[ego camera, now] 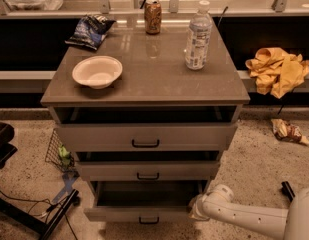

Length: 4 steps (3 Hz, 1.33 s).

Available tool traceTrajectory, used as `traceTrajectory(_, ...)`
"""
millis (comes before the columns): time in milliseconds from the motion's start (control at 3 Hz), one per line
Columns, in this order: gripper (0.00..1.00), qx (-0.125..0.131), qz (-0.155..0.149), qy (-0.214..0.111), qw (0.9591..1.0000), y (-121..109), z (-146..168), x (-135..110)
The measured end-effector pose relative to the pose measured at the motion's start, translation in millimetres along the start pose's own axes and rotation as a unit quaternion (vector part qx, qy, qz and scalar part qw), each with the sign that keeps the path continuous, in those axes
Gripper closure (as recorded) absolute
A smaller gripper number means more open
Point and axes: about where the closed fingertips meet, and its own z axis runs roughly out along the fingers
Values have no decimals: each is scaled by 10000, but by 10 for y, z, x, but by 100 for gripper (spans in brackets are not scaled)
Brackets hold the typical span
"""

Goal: Open bottom drawer

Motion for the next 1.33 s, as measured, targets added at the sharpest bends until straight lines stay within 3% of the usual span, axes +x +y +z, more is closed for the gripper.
traceTrajectory(1000, 100, -245, -80, 19, 9997, 295, -225, -34)
traceTrajectory(1333, 82, -254, -85, 18, 9996, 302, -210, -41)
